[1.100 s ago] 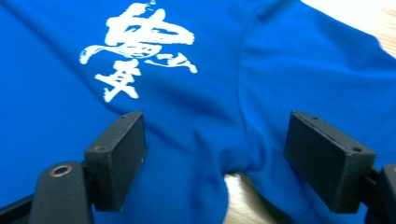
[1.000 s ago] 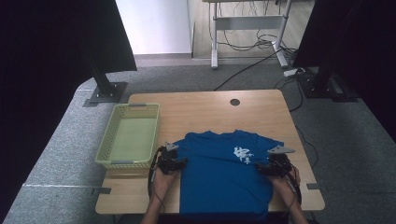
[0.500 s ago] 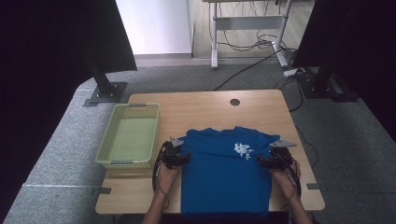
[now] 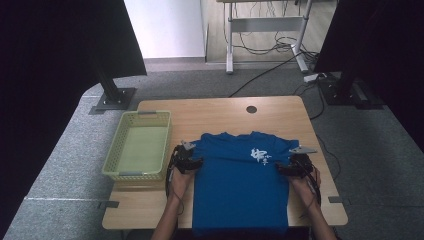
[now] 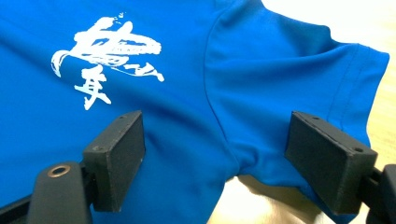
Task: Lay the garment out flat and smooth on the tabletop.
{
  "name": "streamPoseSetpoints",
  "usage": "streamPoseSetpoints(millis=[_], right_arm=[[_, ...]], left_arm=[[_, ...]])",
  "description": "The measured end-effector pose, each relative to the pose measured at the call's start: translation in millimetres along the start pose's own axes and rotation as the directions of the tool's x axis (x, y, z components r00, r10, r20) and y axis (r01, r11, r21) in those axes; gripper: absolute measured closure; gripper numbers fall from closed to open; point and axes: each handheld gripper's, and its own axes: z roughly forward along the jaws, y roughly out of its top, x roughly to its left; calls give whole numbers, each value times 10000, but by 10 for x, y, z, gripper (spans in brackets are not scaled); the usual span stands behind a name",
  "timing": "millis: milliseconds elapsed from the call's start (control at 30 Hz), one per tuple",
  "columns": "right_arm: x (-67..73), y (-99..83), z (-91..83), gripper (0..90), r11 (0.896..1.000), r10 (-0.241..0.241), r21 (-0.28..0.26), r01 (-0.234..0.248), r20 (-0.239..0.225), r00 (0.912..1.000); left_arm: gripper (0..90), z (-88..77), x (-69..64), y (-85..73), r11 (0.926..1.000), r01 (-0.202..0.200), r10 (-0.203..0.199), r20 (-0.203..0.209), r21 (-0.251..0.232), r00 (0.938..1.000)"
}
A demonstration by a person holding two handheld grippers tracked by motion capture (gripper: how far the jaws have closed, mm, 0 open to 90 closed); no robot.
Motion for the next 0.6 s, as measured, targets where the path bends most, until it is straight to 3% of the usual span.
streamPoseSetpoints(millis=[133, 233, 333, 433, 533, 600], right_arm=[[-2, 65, 34, 198, 9999, -45, 143, 44, 59, 10000], [83, 78, -62, 195, 9995, -235, -203, 233, -85, 9997], [200, 76, -119, 183, 9988, -416, -288, 402, -510, 9978], [326, 70, -107, 168, 9976, -696, -127, 688, -822, 9942], [390, 57, -21, 165, 9947, -930, 358, 965, -883, 9917], [365, 40, 30, 146, 9964, -780, 246, 805, -901, 9929]], left_arm=[[380, -18, -27, 56, 9993, -172, 178, -184, 326, 9997], [365, -165, -114, 37, 9998, -200, 200, 288, 12, 9994], [347, -255, -261, -18, 9982, -593, 596, 762, -70, 9953], [330, -248, -396, -69, 9946, -1039, 1032, 1059, 18, 9890], [321, -164, -455, -91, 9888, -1464, 1431, 888, 308, 9857], [314, -133, -437, -95, 9897, -1421, 1401, 881, 158, 9862]])
